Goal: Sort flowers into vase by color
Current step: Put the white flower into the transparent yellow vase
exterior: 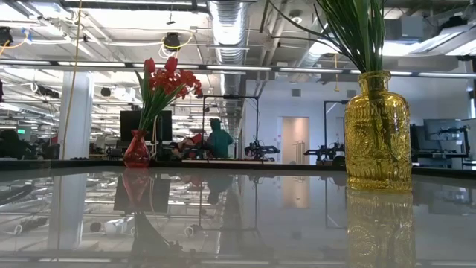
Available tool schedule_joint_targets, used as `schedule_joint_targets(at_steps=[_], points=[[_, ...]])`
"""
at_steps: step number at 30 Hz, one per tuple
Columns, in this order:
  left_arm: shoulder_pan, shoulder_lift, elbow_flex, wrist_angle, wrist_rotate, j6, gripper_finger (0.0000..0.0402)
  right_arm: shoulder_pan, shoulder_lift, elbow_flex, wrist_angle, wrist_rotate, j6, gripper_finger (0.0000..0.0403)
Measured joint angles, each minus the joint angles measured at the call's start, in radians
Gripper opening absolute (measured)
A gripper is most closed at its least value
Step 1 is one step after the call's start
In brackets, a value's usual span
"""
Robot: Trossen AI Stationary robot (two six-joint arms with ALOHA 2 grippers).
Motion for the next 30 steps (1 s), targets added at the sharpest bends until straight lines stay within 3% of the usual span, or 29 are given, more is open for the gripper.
schedule_joint_targets(at_steps=[9,20,25,30], points=[[0.007,0.0,0.0,0.004,-0.054,-0.005,0.0,-0.048,0.048,0.0,0.068,-0.045,0.019,0.0191],[0.01,0.001,-0.001,0.002,-0.053,0.001,0.0008,-0.049,0.025,-0.001,0.045,0.027,0.017,0.0027],[0.009,-0.04,-0.003,-0.108,-0.017,0.05,0.0062,-0.035,-0.057,-0.001,0.018,0.048,0.054,0.0028],[0.01,-0.18,-0.005,-0.34,0.048,0.079,0.0137,0.011,-0.166,-0.001,-0.051,0.048,0.121,0.003]])
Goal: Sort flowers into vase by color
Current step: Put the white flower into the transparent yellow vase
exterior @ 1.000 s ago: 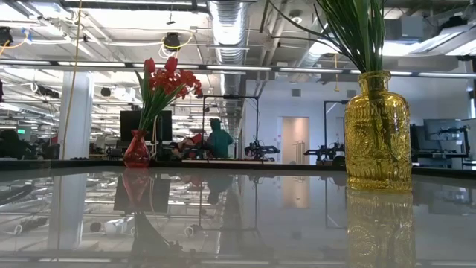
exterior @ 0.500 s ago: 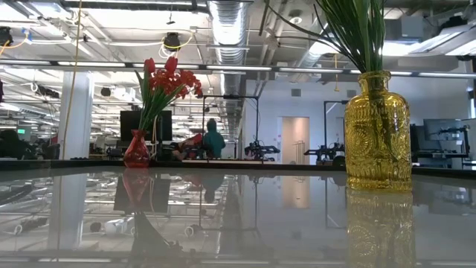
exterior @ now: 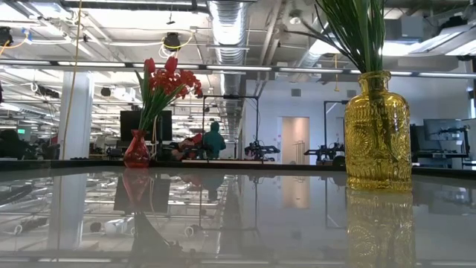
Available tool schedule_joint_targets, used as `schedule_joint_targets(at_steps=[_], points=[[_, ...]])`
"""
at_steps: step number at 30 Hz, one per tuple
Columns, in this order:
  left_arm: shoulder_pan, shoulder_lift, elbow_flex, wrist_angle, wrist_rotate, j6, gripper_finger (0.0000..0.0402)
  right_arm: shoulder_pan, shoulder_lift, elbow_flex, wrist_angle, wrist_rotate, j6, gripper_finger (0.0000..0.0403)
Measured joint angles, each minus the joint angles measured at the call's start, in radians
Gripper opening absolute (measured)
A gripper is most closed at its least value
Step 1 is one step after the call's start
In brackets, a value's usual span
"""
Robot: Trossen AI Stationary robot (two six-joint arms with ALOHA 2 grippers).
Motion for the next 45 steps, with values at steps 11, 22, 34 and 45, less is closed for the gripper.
schedule_joint_targets(at_steps=[11,22,34,45], points=[[0.002,-0.241,-0.478,0.267,0.009,-0.044,0.0184,0.18,-0.211,0.0,-0.052,0.033,0.072,0.003],[0.027,0.153,-0.602,0.705,-0.042,-0.176,0.0183,0.314,-0.266,-0.031,-0.385,0.276,0.312,0.0031],[0.039,0.585,-0.296,0.724,0.086,-0.172,0.0183,0.432,-0.146,-0.036,-0.766,0.654,0.696,0.0031],[0.039,0.661,-0.205,0.715,0.177,-0.129,0.0251,0.681,-0.129,-0.298,-0.349,0.942,0.684,0.003]])
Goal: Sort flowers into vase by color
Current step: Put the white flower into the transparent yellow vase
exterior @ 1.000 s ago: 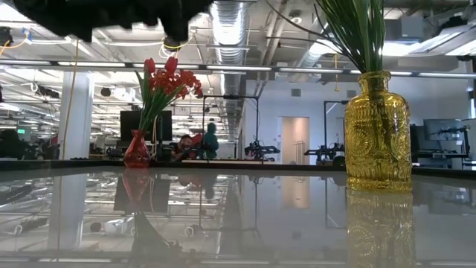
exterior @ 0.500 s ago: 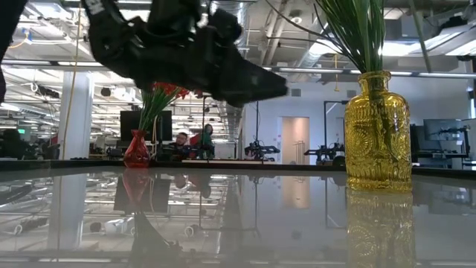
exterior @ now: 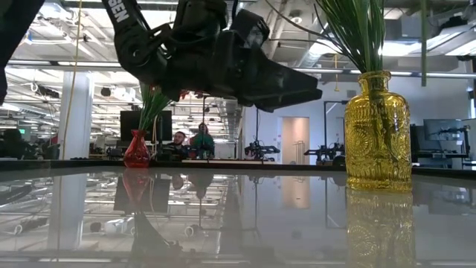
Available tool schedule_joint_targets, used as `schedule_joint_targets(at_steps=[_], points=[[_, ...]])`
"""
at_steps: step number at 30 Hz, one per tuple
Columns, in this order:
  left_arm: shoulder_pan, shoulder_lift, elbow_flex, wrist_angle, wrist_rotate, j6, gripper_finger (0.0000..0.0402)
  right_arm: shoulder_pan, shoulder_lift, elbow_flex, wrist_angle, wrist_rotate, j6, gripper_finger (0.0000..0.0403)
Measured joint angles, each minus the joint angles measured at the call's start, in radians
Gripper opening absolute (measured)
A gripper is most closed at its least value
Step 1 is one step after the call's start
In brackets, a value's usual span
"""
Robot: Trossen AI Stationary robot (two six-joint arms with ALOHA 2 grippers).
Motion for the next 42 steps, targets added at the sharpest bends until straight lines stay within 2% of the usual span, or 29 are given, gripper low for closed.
schedule_joint_targets(at_steps=[3,9,15,19,26,31,42], points=[[-0.002,0.0,0.023,-0.011,-0.033,-0.029,0.0286,0.019,0.009,-0.034,0.07,0.03,-0.019,0.003],[-0.021,0.065,0.132,-0.021,-0.04,-0.073,0.0334,0.041,0.031,-0.036,0.08,0.047,-0.02,0.003],[-0.025,0.134,0.222,-0.055,-0.078,-0.085,0.0341,0.042,0.039,-0.036,0.097,0.047,-0.028,0.003],[-0.026,0.17,0.276,-0.051,-0.068,-0.093,0.0342,0.042,0.038,-0.036,0.106,0.047,-0.031,0.0031],[-0.033,0.196,0.309,-0.07,-0.059,-0.097,0.0341,0.046,0.039,-0.036,0.112,0.047,-0.049,0.0031],[-0.038,0.195,0.309,-0.06,-0.055,-0.088,0.0321,0.045,0.039,-0.036,0.12,0.047,-0.057,0.0031],[-0.048,0.195,0.309,-0.053,-0.054,-0.07,0.0233,0.044,0.039,-0.036,0.127,0.047,-0.057,0.0031]])
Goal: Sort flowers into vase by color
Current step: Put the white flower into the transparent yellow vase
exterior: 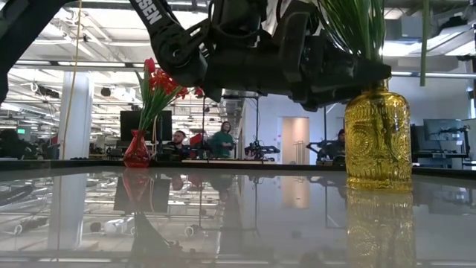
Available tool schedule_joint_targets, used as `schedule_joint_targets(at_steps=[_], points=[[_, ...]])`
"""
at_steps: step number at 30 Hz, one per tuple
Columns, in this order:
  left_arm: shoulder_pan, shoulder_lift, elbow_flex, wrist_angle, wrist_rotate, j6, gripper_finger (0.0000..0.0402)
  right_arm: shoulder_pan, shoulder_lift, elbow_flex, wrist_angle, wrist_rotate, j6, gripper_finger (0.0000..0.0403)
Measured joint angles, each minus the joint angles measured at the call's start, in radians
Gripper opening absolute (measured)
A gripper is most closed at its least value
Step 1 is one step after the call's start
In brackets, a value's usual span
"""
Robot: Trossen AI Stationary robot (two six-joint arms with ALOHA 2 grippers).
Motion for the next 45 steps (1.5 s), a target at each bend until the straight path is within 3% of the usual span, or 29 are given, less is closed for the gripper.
schedule_joint_targets(at_steps=[15,19,26,45], points=[[0.002,0.0,0.0,0.0,-0.006,0.0,0.0135,0.0,0.083,0.0,0.192,0.001,-0.159,0.0031],[0.002,0.0,0.0,0.0,-0.007,0.0,0.0138,0.0,0.112,0.0,0.266,0.053,-0.203,0.0031],[0.002,0.0,0.0,-0.001,-0.007,-0.004,0.0141,0.002,0.122,0.0,0.387,0.053,-0.336,0.0031],[0.002,-0.001,-0.001,-0.001,-0.007,-0.017,0.014,-0.047,0.241,0.0,0.462,0.132,-0.271,0.003]])
